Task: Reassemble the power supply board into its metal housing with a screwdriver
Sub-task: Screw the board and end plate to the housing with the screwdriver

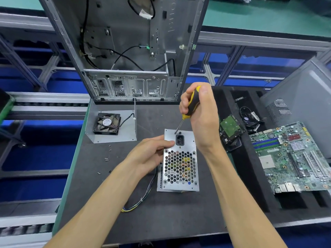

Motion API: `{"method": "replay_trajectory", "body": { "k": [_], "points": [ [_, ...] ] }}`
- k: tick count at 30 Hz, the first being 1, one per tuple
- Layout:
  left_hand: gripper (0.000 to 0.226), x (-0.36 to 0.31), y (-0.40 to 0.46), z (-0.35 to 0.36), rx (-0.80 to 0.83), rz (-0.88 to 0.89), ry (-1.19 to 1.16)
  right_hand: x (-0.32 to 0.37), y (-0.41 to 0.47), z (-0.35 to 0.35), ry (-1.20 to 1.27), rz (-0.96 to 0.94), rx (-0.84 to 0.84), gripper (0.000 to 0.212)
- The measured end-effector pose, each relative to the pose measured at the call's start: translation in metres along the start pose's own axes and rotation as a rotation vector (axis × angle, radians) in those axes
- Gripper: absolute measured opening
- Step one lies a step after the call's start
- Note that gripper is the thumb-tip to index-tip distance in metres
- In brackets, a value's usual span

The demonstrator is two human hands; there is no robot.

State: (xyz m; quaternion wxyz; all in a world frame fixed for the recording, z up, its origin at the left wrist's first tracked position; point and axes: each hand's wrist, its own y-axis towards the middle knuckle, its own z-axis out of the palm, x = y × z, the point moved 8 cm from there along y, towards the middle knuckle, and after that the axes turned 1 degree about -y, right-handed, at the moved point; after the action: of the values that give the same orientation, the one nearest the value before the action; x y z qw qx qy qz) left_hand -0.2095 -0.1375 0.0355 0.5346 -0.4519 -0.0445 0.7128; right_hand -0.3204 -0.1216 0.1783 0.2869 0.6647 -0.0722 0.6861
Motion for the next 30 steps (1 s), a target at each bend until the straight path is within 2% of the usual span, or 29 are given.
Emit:
{"method": "replay_trajectory", "body": {
  "k": [6,30],
  "points": [
    [0.028,0.001,0.001,-0.002,0.009,-0.005,0.014,0.006,0.001,-0.009,0.096,-0.025,-0.008,0.028],
    [0.034,0.002,0.004,-0.006,0.002,0.002,0.034,0.003,-0.005,-0.019,0.124,-0.02,-0.046,0.03]
  ]
}}
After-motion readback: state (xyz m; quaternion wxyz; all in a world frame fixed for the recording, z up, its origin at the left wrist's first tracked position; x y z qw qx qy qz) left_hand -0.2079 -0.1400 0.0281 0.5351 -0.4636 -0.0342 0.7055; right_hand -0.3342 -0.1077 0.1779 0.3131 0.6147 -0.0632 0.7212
